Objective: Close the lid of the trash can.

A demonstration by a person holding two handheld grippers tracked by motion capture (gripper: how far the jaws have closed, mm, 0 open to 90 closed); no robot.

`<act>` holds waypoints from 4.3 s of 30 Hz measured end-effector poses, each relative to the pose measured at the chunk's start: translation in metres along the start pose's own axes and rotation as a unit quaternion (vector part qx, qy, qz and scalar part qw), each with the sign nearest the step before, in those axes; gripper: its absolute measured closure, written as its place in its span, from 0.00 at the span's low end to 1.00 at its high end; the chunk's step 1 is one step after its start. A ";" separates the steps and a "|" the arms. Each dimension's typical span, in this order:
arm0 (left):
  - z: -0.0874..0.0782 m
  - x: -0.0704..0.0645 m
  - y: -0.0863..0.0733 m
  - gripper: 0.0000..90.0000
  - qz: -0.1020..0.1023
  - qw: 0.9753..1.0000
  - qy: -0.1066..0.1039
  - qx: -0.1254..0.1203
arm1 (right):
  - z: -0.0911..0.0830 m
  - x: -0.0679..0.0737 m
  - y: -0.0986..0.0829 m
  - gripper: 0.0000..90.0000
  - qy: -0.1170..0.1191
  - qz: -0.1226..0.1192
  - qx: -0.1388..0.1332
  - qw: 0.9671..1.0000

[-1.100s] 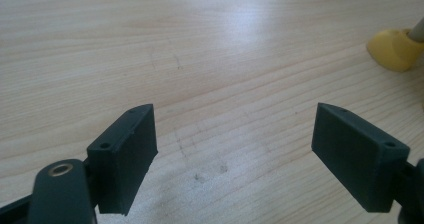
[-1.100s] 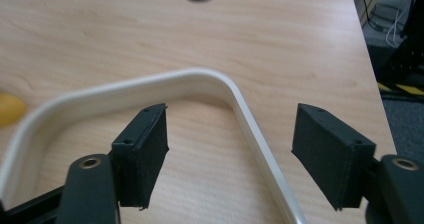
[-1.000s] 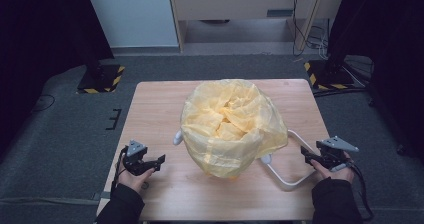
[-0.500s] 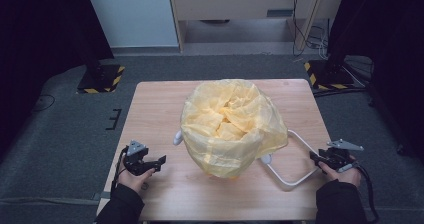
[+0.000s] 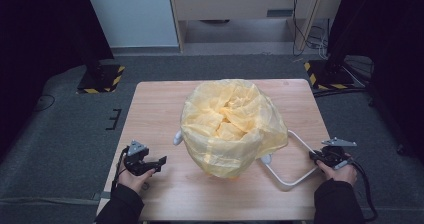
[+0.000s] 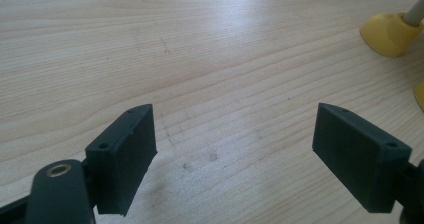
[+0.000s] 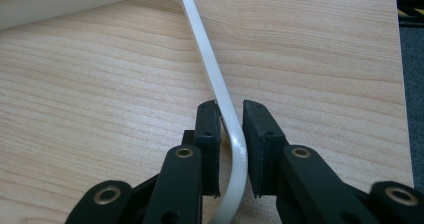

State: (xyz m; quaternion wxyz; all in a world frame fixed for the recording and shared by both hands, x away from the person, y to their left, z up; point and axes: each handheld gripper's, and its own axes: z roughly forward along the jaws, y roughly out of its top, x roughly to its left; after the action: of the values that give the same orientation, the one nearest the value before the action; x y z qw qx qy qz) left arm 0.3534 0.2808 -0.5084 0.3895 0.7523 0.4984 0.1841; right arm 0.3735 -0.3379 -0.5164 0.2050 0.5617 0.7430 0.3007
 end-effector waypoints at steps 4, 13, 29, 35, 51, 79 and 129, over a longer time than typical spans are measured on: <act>0.001 0.000 0.000 0.19 0.002 1.000 0.001 0.003 | -0.001 0.003 0.002 0.89 -0.003 0.014 0.009 1.000; 0.001 -0.001 0.001 0.19 0.003 1.000 -0.005 0.002 | -0.011 0.005 0.015 0.89 -0.017 0.070 -0.052 0.996; 0.002 -0.003 0.001 0.19 0.009 1.000 -0.009 0.003 | -0.036 0.007 0.037 0.89 -0.053 0.106 -0.147 0.982; 0.003 -0.003 0.002 0.19 0.008 1.000 -0.014 0.002 | -0.043 0.008 0.042 0.89 -0.072 0.106 -0.177 0.976; 0.010 -0.007 0.000 0.19 0.037 0.999 -0.012 0.034 | -0.068 0.019 0.064 0.89 -0.086 0.097 -0.253 0.959; 0.009 -0.007 0.000 0.19 0.035 0.999 -0.013 0.031 | -0.158 0.043 0.129 0.89 -0.086 0.071 -0.451 0.886; -0.002 -0.004 0.005 0.19 0.014 1.000 -0.001 -0.019 | -0.140 0.132 0.205 0.90 0.284 -0.142 -0.350 0.881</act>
State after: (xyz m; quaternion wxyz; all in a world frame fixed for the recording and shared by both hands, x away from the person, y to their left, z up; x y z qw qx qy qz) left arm 0.3537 0.2770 -0.5031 0.4018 0.7515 0.4840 0.1986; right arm 0.3914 -0.2032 -0.2703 0.2087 0.2324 0.6876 0.6554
